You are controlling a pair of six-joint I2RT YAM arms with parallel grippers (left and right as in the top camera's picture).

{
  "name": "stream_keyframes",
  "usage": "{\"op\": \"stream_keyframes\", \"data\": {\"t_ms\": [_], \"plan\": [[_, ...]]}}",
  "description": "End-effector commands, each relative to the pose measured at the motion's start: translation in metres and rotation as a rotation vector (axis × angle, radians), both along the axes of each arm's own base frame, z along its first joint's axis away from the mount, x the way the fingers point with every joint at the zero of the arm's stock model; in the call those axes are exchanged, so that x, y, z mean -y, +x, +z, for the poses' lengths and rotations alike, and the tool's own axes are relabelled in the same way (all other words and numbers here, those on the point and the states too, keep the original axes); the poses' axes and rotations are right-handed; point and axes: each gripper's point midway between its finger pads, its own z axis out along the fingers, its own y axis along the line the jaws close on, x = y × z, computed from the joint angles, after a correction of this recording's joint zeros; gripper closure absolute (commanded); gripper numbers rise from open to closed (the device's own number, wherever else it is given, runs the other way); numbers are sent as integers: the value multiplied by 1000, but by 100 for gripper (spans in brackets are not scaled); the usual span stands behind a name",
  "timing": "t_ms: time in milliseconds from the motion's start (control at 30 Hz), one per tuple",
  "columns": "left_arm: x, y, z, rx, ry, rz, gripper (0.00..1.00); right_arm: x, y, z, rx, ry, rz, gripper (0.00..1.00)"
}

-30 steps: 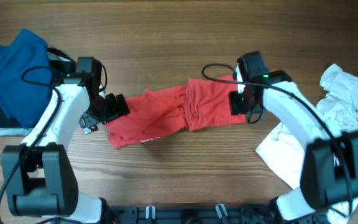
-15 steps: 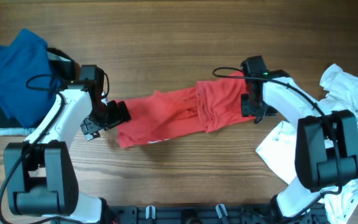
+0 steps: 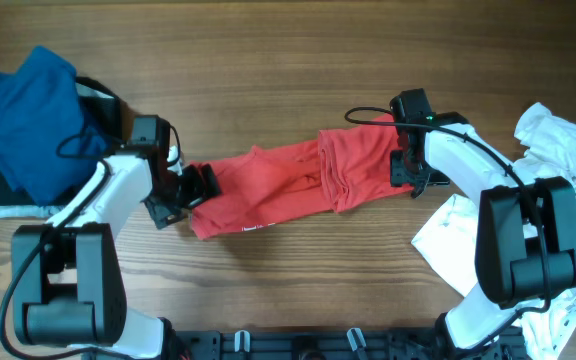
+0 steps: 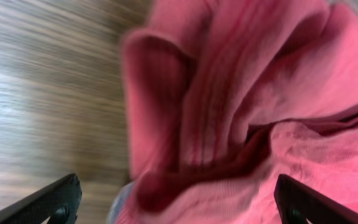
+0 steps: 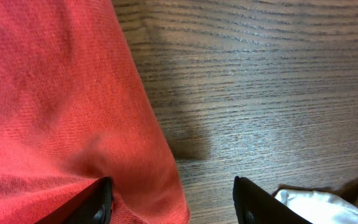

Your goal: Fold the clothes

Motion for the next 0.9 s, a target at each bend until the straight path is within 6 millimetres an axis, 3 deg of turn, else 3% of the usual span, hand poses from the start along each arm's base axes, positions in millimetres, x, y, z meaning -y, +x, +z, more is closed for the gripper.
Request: {"op": "stream_keyframes", "data": {"t_ms": [0, 67, 233, 333, 400, 567, 667, 767, 867], "plan": [[15, -12, -13, -15, -102, 9, 0, 7, -5, -15, -34, -24, -28, 37], [19, -11, -14, 0, -122, 5, 3, 7, -5, -15, -34, -24, -28, 37], [39, -1, -10, 53, -181, -40, 37, 6, -6, -15, -39, -18, -28, 35], [38, 3, -10, 73, -167, -42, 65, 6, -8, -15, -46, -18, -29, 34], [25, 11, -11, 94, -114, -23, 94, 7, -10, -15, -52, -19, -29, 33], [-20, 35, 18, 143, 20, 16, 96, -4, -2, 7, -17, 43, -29, 31], [-56, 57, 54, 183, 137, 39, 96, -10, 16, 39, 88, 79, -24, 28], [-99, 81, 92, 247, 280, 110, 96, -9, 25, 77, 201, 99, -27, 19], [-117, 103, 129, 327, 324, 151, 96, 2, 19, 102, 250, 104, -53, 16]]}}
